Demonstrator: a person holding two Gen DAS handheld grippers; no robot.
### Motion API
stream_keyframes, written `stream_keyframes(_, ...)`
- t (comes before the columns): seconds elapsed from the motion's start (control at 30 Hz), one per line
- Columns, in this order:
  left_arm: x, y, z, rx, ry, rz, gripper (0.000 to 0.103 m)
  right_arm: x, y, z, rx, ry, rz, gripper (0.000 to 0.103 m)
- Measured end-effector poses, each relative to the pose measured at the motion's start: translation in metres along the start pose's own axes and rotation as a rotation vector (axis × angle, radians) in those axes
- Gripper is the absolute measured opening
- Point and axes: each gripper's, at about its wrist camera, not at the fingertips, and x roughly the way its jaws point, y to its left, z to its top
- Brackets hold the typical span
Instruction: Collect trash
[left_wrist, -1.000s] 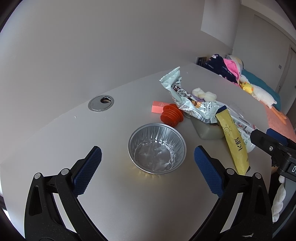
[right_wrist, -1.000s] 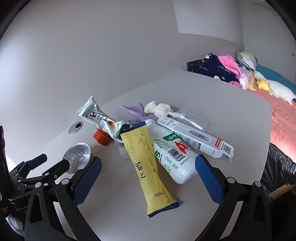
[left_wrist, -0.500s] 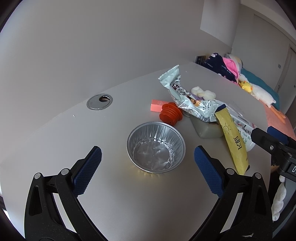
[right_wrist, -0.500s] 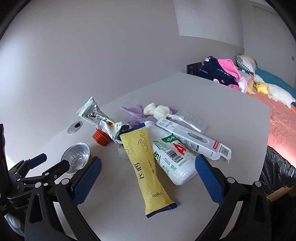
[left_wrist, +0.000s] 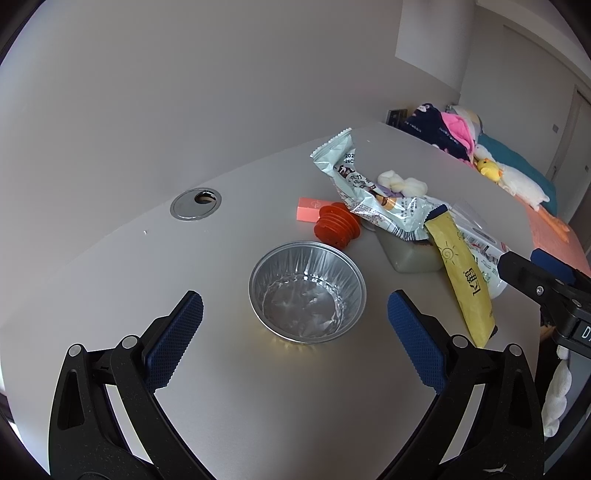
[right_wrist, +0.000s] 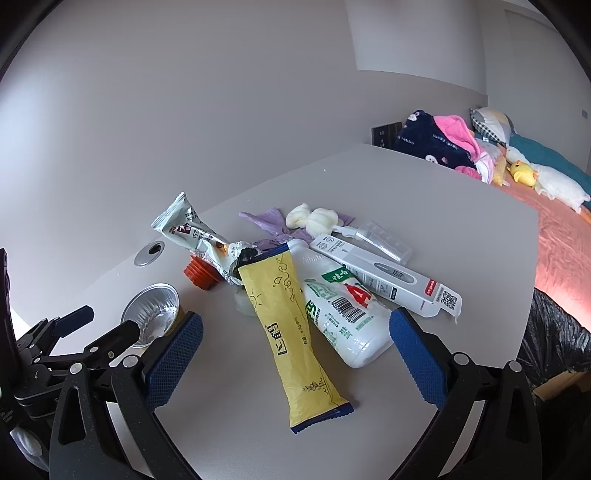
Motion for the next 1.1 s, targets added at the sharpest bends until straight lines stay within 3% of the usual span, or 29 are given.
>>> stream_keyframes(0.47,0.003,0.007,0.001,-0.025,0.003,0.002,0.097,0.008,0.001,-0.003,-0.019,0.022,0.044,0.099)
stream_keyframes(0.57,0.008,0.01,0.002,-0.024,0.012,0.023,0.097,0.011,0.005,-0.003,-0.044,0.029,0.054,0.091)
stream_keyframes(0.7,0.021,0.019,0.009,-0.05,0.05,0.049,0.097,0.022,0.008,-0.002,-0.058,0.064,0.07,0.071)
stream_keyframes(0.83,0.035,0.024,0.015,-0.07,0.081,0.051,0.096,0.035,0.007,-0.003,-0.058,0.102,0.081,0.061)
stream_keyframes(0.93,0.044,0.027,0.016,-0.079,0.106,0.057,0.088,0.043,0.006,-0.006,-0.057,0.128,0.098,0.055)
stream_keyframes(1.1,0.062,0.035,0.012,-0.128,0.19,0.041,0.064,0.056,0.006,-0.01,-0.058,0.166,0.106,0.048)
